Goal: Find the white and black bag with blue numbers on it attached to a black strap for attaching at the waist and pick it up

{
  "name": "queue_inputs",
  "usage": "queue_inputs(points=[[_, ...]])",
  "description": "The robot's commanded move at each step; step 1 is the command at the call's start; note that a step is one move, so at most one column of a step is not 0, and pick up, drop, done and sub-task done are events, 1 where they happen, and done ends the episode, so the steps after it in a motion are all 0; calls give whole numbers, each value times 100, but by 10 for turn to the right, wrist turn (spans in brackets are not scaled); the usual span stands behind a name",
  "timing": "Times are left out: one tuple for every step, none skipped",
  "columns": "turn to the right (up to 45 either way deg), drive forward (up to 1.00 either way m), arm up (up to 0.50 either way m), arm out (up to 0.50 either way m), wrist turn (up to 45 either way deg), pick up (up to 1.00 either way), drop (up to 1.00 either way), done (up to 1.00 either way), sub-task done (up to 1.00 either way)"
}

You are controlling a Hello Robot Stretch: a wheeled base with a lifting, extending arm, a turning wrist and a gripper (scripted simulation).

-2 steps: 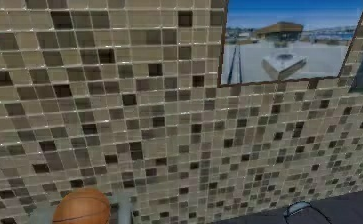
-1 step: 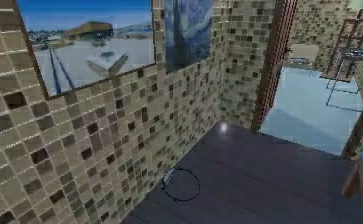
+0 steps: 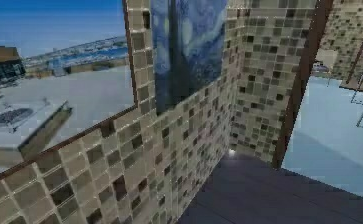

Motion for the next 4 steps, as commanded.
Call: queue_inputs(points=[[-450,0,0,0,0,0,0,0,0],[-390,0,0,0,0,0,0,0,0],[-60,0,0,0,0,0,0,0,0],[0,0,12,0,0,0,0,0,0]])
